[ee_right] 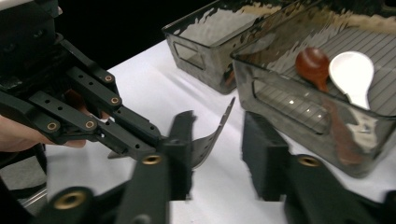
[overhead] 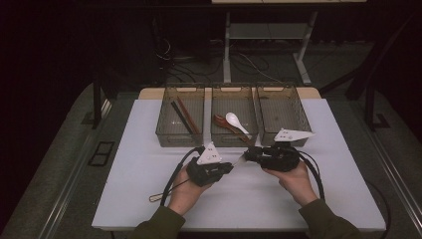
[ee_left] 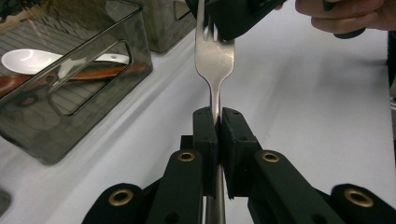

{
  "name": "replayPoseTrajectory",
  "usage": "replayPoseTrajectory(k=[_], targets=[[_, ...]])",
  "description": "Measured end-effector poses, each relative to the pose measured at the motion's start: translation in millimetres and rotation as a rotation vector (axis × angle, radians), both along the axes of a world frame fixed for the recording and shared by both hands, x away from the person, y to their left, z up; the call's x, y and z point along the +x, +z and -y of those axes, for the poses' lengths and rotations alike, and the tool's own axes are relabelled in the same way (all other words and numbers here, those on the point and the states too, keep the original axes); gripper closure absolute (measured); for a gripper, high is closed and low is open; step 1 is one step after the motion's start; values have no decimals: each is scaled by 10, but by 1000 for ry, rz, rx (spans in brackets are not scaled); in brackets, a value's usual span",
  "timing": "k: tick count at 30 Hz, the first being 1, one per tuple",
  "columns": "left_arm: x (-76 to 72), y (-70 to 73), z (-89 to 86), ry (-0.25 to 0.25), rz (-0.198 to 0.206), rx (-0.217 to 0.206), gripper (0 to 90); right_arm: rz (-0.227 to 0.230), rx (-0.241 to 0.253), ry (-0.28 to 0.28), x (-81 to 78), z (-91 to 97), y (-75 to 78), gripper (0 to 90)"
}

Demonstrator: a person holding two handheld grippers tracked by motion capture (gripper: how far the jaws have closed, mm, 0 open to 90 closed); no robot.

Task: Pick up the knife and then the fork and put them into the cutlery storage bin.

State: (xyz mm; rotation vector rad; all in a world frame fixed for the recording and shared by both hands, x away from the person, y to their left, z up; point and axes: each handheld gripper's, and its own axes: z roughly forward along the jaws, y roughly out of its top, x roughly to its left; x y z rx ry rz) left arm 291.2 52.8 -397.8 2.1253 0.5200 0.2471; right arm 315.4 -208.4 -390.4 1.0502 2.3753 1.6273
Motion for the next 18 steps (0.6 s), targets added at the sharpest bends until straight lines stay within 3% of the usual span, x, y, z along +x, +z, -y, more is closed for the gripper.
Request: replayPoseTrajectory(k=[4, 12, 18], targets=[[-9, -4, 11, -3, -2, 6, 846, 4, 0, 10, 7, -43, -4, 792], [3, -16, 10, -3, -32, -23, 842, 25, 12, 27, 8, -64, 40, 860], [-4, -8, -7, -17, -34, -66, 820, 9, 72, 31, 30, -41, 64, 878]])
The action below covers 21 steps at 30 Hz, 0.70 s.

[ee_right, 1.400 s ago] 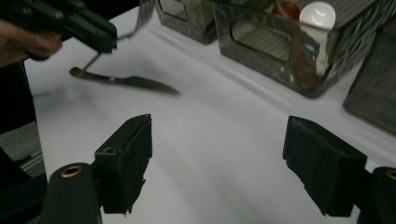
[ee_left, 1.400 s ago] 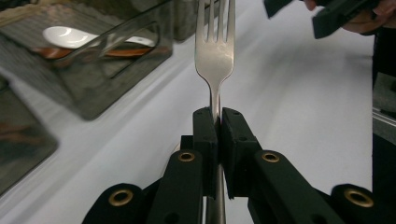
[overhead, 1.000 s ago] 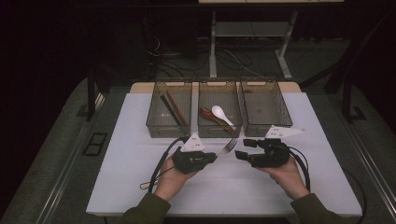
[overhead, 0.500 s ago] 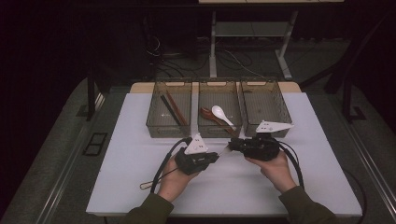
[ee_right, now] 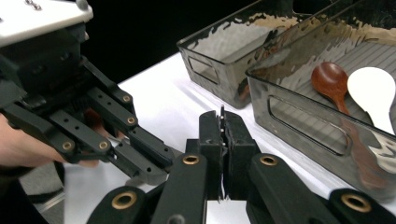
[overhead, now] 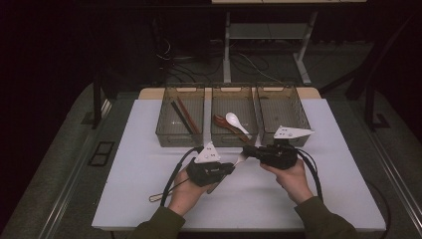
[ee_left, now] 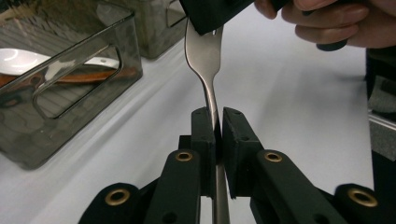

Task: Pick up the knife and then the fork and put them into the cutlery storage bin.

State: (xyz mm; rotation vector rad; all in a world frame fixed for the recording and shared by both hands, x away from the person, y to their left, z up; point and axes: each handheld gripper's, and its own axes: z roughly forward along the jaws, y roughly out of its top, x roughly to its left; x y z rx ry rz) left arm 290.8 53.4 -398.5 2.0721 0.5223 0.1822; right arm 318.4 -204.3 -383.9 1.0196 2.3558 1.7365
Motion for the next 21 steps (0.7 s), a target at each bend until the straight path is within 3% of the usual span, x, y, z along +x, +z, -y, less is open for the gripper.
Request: replayPoseTrajectory(k=[5, 10, 16, 21], targets=[[-10, -13, -13, -17, 3, 0, 752, 11, -11, -9, -9, 17, 15, 879], [-44, -29, -107, -27, 12, 16, 599, 19, -14, -27, -7, 94, 42, 879], [-77, -61, -355, -12, -7, -17, 453, 24, -38, -60, -4, 205, 72, 879], [-50, -105, -617, 14, -29, -35, 397, 32, -46, -95, 8, 321, 94, 879]])
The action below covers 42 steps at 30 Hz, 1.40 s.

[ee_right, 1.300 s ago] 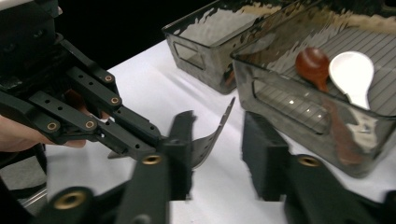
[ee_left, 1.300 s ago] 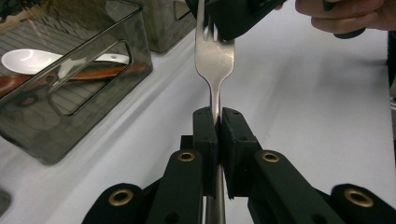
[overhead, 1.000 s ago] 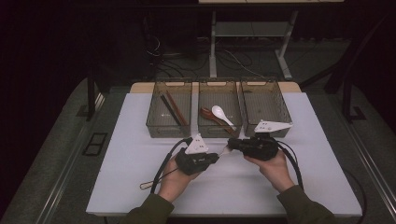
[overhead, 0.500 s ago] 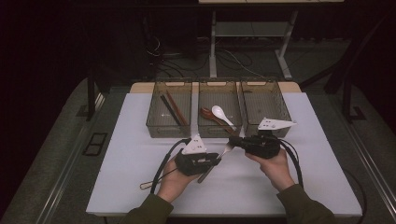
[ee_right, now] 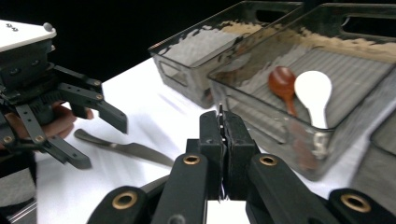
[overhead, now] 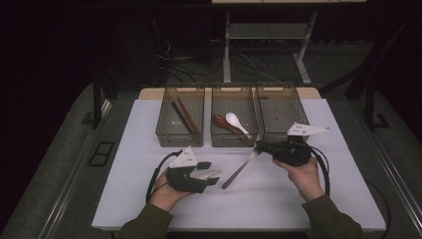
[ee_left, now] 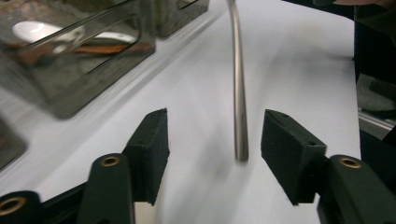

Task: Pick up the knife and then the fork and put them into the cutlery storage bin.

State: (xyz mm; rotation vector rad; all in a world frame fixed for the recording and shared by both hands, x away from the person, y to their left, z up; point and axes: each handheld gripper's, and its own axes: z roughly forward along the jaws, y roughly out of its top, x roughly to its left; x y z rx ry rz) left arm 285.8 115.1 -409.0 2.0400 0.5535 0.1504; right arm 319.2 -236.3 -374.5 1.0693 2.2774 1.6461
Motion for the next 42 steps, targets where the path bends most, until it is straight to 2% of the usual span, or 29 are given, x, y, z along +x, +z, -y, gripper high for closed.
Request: replayPoseTrajectory(k=[2, 7, 9, 11, 16, 18, 24, 27, 30, 36, 42], targets=[[8, -24, -69, 14, -3, 0, 373, -3, 1, -10, 6, 40, 9, 879], [-18, -102, -197, 12, -25, 5, 285, 5, -7, -39, 26, 139, 21, 879], [-50, -123, -235, 8, -22, 2, 248, 3, -16, -51, 32, 171, 30, 879], [-79, -149, -267, 12, -13, 0, 170, -1, -20, -70, 45, 215, 43, 879], [-121, -222, -347, 30, 1, 23, 49, -8, -27, -97, 74, 303, 86, 880], [-135, -254, -373, 29, -11, 26, 9, -5, -35, -103, 95, 342, 120, 880], [-140, -283, -416, 36, -44, 35, 0, 10, -25, -137, 185, 487, 265, 880], [-141, -277, -413, 41, -42, 38, 0, 27, 3, -168, 229, 592, 382, 880], [-153, -282, -404, 43, -35, 51, 0, 43, 9, -198, 289, 705, 508, 880], [-157, -277, -398, 34, -21, 53, 0, 58, 1, -264, 431, 919, 666, 880], [-156, -278, -397, 32, -16, 54, 0, 64, -42, -338, 553, 1101, 768, 880]])
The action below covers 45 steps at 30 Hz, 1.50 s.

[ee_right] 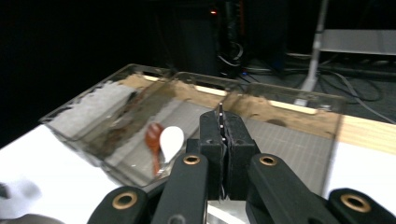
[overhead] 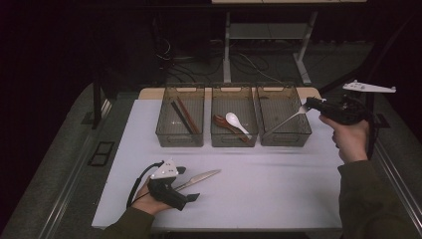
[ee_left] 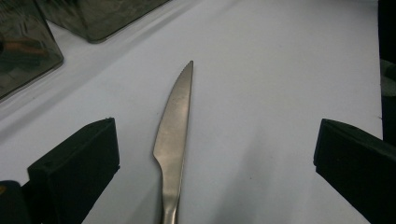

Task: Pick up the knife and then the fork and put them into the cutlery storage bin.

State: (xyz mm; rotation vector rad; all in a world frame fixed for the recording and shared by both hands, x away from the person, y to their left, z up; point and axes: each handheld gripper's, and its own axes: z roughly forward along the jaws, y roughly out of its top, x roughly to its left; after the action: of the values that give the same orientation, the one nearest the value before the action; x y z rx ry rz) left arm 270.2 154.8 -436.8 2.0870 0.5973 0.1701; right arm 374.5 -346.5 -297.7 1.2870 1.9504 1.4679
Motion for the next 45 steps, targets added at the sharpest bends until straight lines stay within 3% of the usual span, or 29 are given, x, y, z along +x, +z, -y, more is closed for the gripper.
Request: replayPoseTrajectory(k=[8, 15, 24, 27, 32, 35, 40, 45], targets=[[-7, 11, 2, -2, 9, -11, 0, -11, -52, -75, 191, 112, 47, 880], [-10, 16, -4, -1, 12, -16, 0, -70, -122, -81, 457, 34, -110, 880], [-9, 16, -7, -2, 9, -20, 0, -174, -143, -24, 650, -95, -344, 879], [-8, 11, -1, -9, 3, -20, 0, -201, -175, -7, 677, -142, -407, 879], [-8, 7, 9, -14, 2, -14, 0, -229, -159, 0, 720, -136, -499, 875], [2, 1, 15, -14, 0, -19, 0, -228, -140, -6, 738, -118, -547, 871], [3, 0, 33, -18, 0, -11, 0, -209, -173, -57, 804, -146, -631, 848], [8, 4, 65, -24, 0, -15, 0, -212, -164, -84, 912, -131, -736, 841]])
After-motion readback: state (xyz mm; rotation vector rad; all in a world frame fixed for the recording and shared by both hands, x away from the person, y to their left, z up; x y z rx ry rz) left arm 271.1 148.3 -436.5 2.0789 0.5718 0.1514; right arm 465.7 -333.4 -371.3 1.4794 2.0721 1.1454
